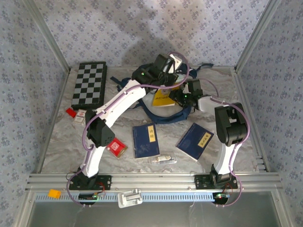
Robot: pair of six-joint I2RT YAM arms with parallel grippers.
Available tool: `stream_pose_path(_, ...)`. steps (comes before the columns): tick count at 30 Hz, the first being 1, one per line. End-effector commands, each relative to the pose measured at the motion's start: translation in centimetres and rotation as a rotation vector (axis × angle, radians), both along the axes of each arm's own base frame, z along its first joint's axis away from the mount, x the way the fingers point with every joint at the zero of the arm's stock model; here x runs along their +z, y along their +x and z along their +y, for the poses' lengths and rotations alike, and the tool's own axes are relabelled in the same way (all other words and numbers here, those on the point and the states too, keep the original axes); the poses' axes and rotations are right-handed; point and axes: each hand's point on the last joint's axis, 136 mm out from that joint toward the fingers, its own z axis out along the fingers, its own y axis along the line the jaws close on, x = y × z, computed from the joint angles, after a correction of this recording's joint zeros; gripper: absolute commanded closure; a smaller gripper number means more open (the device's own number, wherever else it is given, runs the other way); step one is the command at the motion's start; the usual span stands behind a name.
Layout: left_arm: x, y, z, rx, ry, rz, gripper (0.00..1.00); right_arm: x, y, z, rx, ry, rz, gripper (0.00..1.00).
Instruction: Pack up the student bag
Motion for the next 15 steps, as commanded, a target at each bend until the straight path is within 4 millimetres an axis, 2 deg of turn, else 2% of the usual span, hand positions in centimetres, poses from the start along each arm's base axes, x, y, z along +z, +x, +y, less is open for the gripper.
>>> stream_pose_path(1,7.0,-0.3,1.4,0.025,-0.111,-0.134,1.0,1.4,-0.5,-1.5,-0.039,-0.075,-0.045,0.41)
stream_pose_path(5,6.6,-0.3,1.6,0.024,-0.111,-0.128,1.0,0.8,-4.1,-4.4,-0.125,-0.262,0.041,0.32)
stream_pose_path(8,6.2,-0.5,1.4,0.01,-0.112,-0.117,1.0,0.8,-5.9,-3.8,-0.087,-0.293,0.045,0.31)
stream_pose_path(11,5.5,-0.5,1.3,0.006,-0.111,-0.102,1.0,-0.1,-6.9,-2.5,-0.037,-0.312,0.068,0.4)
stream_pose_path(15,5.2,-0.6,1.2,0.003,-0.112,-0.09,1.0,-2.0,-7.4,-0.4,0.012,-0.281,0.108,0.63)
